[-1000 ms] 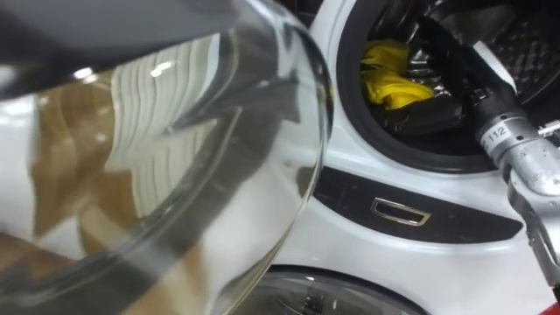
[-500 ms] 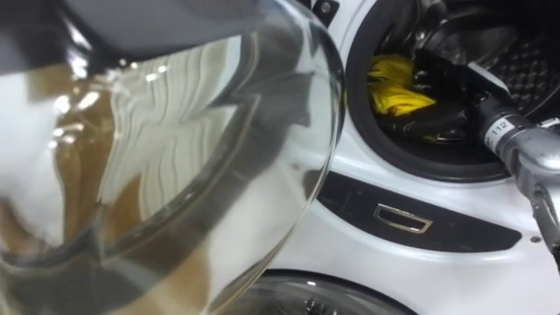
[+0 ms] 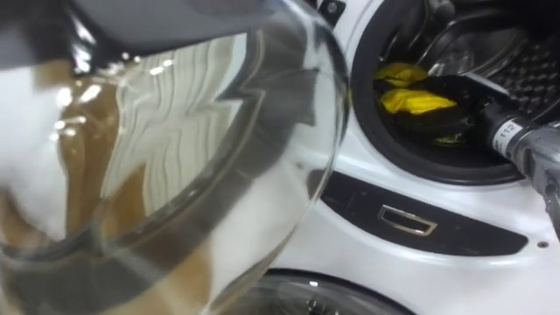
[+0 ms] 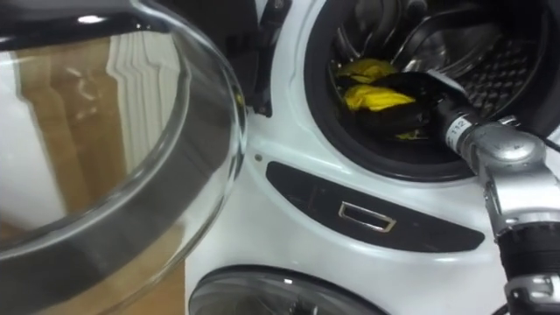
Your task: Pick clothes from washing machine
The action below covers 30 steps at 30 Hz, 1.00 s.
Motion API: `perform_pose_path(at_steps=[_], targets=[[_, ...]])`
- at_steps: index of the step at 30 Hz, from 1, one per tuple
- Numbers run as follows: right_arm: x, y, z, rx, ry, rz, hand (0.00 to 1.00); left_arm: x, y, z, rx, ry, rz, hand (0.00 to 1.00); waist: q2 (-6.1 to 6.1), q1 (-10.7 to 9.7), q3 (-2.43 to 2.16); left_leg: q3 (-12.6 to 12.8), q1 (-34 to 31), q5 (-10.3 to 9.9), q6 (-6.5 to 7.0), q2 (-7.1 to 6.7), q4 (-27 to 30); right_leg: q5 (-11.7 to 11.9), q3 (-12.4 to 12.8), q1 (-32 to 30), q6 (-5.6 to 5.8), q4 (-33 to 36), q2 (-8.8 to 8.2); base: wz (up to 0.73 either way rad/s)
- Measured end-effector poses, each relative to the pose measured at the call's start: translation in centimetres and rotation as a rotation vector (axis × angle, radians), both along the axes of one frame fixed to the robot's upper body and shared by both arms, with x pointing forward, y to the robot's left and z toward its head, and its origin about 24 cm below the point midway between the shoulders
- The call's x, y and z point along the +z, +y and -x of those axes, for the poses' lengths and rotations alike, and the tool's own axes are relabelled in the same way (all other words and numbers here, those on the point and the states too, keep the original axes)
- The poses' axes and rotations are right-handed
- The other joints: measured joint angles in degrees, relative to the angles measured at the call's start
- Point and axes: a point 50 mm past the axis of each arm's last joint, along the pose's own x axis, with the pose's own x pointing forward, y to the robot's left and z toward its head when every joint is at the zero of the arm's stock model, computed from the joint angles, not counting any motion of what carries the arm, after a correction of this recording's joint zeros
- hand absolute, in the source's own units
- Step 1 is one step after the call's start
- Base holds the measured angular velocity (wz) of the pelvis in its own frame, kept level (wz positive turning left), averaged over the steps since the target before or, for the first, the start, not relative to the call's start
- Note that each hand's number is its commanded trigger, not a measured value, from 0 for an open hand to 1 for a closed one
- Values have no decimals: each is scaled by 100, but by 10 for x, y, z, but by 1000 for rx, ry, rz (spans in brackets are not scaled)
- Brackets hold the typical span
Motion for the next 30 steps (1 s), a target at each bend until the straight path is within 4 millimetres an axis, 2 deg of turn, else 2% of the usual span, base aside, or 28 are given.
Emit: perform_pose_path(at_steps=[3,8,10,14,16,20,23,26,27,30], targets=[[11,6,0,21,-37,81,100,1,3,-1,-32,2,-8,0,-1,1,-1,74,14,1,1,10,-39,-2,71,-53,5,4,30,-11],[18,15,0,61,-64,133,100,1,2,-3,-60,-8,-7,0,5,-18,3,158,58,1,1,18,-75,-3,154,-71,6,3,57,-11],[22,18,1,67,-79,151,100,1,1,-10,-74,-26,-6,0,9,-17,6,188,52,1,1,18,-83,-3,196,-98,6,14,63,-10],[40,38,5,109,-173,261,100,0,0,-15,-67,-58,-1,0,65,-15,46,350,53,1,0,39,-142,8,305,-188,-8,38,78,-19],[43,43,10,119,-209,273,100,0,0,-14,-34,-71,5,0,67,-41,45,409,57,-2,-5,54,-148,10,309,-201,-10,35,92,-11],[47,51,33,118,-316,295,100,0,-2,-11,10,-100,15,0,104,-33,43,550,73,-4,-12,81,-151,12,422,-219,-13,3,140,-15],[52,61,51,148,-394,290,100,-2,-3,-5,58,-106,13,0,206,-58,38,592,129,-3,-12,94,-147,12,483,-207,-13,1,172,-22],[58,73,70,196,-466,277,100,-3,-6,0,75,-111,3,0,330,-215,4,595,181,-3,-12,99,-151,11,523,-172,-12,0,180,-11],[58,75,76,215,-480,246,100,-2,-6,-1,91,-133,-1,0,346,-234,-9,602,198,-3,-12,104,-152,11,542,-145,-12,1,182,6],[68,86,96,298,-549,154,100,-2,-8,1,91,-159,-3,0,349,-366,-11,641,192,-3,-12,95,-165,11,611,-159,-11,-6,182,0]])
